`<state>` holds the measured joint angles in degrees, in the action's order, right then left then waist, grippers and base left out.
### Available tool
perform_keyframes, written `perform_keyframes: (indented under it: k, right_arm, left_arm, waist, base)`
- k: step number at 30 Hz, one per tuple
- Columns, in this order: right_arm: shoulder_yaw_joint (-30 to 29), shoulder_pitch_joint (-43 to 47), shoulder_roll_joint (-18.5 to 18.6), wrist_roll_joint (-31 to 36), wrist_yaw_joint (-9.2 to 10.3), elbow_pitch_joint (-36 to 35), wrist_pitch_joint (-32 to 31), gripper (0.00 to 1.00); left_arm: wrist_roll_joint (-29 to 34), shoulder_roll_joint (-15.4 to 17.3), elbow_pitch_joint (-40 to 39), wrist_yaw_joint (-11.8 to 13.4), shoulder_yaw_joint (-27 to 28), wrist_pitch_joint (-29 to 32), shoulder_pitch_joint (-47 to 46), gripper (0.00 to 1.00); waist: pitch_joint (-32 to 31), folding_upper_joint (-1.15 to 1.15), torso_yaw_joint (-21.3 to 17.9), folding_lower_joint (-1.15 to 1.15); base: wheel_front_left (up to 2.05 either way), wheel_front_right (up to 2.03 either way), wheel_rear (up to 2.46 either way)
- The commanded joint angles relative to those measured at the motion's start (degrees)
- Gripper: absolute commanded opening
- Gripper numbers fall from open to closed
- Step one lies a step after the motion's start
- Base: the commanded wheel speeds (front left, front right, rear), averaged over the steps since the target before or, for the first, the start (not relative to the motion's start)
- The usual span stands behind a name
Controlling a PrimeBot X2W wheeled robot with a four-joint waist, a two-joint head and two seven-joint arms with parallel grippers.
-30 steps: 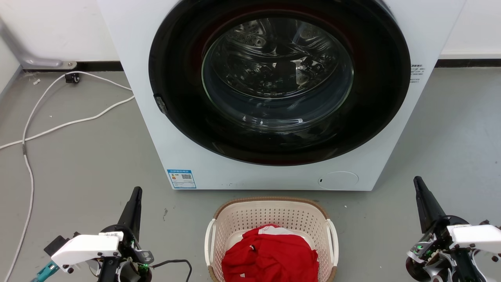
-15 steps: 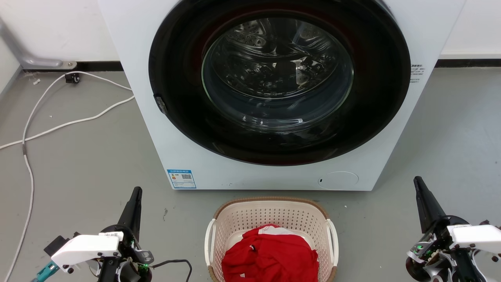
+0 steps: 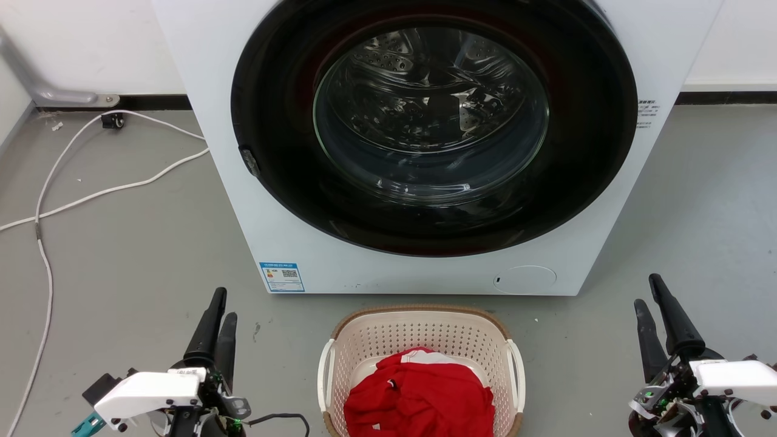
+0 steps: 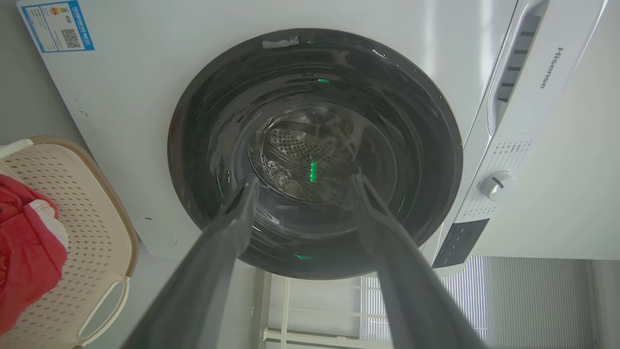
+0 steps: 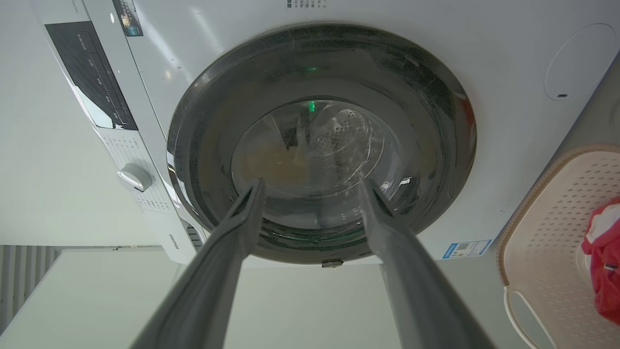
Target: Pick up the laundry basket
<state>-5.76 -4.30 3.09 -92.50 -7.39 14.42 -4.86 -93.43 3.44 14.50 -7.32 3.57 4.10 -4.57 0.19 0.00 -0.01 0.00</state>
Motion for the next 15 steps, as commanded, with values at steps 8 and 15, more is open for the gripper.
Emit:
perform_keyframes:
  k: [8,15]
  right_arm:
    - [0.64,0.95,0.11,6.98,-0.03,-4.02,2.86,1.00]
    - [0.66,2.14,0.09,16.90,-0.04,-6.57,4.20,1.00]
  left_arm:
    - [6.89,0.16,-2.96,-0.08,-3.08,-2.71,-1.54,1.00]
    - [15.65,0.10,-3.68,-0.10,-4.11,-4.15,-1.77,1.00]
  waist:
    - [0.00,0.00,-0.03,0.00]
    - [-0.03,0.00,-0.05,0.00]
  base:
    - [0.00,0.00,0.00]
    - [0.00,0.00,0.00]
